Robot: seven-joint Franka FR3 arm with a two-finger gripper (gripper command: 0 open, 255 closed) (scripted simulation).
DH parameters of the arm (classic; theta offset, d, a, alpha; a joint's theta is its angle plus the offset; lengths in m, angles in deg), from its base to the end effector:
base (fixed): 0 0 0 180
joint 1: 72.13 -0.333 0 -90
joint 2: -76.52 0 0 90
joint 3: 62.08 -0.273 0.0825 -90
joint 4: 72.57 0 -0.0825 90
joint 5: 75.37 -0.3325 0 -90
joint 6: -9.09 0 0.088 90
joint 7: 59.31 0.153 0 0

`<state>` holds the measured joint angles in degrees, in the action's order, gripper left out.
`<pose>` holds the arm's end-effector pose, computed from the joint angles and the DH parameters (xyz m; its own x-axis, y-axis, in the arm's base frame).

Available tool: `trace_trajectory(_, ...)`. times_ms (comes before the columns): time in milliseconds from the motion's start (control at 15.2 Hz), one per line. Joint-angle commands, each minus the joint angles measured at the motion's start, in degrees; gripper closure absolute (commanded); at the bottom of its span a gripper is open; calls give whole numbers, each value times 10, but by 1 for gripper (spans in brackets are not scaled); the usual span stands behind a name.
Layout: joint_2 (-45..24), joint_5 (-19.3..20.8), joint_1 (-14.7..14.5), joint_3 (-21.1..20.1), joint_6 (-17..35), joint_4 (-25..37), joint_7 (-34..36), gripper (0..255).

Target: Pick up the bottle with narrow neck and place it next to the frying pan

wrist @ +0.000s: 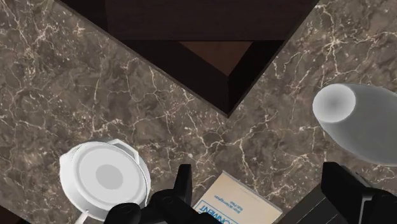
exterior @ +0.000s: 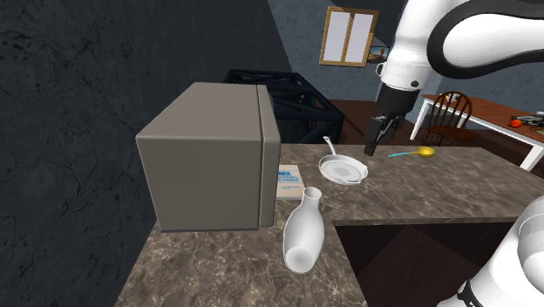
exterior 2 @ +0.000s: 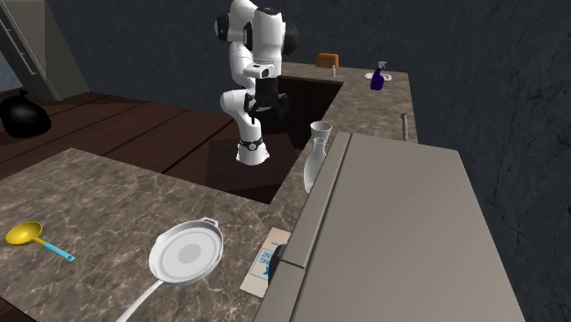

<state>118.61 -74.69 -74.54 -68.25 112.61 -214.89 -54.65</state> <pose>0.3138 0.0465 0.4642 0.9970 0.0475 0.0608 0.0427 -0.9960 0.0790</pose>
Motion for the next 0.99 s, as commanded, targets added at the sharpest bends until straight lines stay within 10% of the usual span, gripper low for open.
trace_trajectory(0,-9,-18,-14,-20,24,-11,18,0)
trace_trajectory(924,-159,-89,-81,-151,190,16,128,0)
